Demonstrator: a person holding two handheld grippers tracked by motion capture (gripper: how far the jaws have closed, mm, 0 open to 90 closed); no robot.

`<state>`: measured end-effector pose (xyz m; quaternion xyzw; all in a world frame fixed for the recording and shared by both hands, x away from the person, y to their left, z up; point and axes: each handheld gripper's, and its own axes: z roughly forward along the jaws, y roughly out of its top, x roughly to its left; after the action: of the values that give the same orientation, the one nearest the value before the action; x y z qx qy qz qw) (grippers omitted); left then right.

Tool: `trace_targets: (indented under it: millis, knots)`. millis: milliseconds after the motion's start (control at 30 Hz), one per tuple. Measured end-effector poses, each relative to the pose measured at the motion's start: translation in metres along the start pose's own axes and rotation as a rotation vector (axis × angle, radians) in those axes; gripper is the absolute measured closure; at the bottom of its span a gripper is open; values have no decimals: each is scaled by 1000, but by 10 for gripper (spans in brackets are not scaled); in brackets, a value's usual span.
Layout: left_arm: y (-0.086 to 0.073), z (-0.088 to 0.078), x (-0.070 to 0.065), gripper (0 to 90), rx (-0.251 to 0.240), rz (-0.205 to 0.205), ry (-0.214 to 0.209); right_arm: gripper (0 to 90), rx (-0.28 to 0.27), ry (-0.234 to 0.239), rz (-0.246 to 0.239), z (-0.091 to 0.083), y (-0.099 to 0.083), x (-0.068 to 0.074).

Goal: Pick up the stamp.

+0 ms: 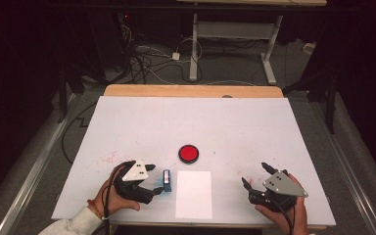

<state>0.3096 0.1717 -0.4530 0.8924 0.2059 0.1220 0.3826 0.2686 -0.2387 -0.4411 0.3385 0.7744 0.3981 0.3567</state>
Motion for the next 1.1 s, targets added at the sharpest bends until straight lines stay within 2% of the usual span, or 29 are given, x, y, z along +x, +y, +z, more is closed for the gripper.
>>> trace_targets:
  millis: [33, 267, 333, 500, 733, 833, 933, 1033, 1100]
  knots:
    - [2, 6, -1, 213, 15, 12, -13, 236, 3, 3, -5, 0, 0, 0]
    - [9, 18, 0, 214, 33, 36, -30, 239, 12, 11, -14, 2, 0, 2]
    - [11, 22, 0, 214, 37, 30, -30, 239, 15, 12, -16, 2, 0, 3]
    - [14, 25, 4, 258, 32, 40, -55, 239, 20, 18, -23, 3, -1, 3]
    - [19, 28, 7, 293, 51, 86, -80, 242, 31, 29, -33, 5, -1, 6]
    - [20, 30, 6, 304, 51, 82, -84, 244, 30, 31, -34, 5, -1, 6]
    - [19, 28, 4, 321, 62, 80, -67, 245, 33, 30, -41, 5, -1, 6]
    - [19, 28, 0, 357, 52, 60, -56, 245, 34, 29, -40, 5, -1, 7]
    - [19, 28, -1, 350, 52, 44, -44, 245, 38, 26, -39, 5, -1, 7]
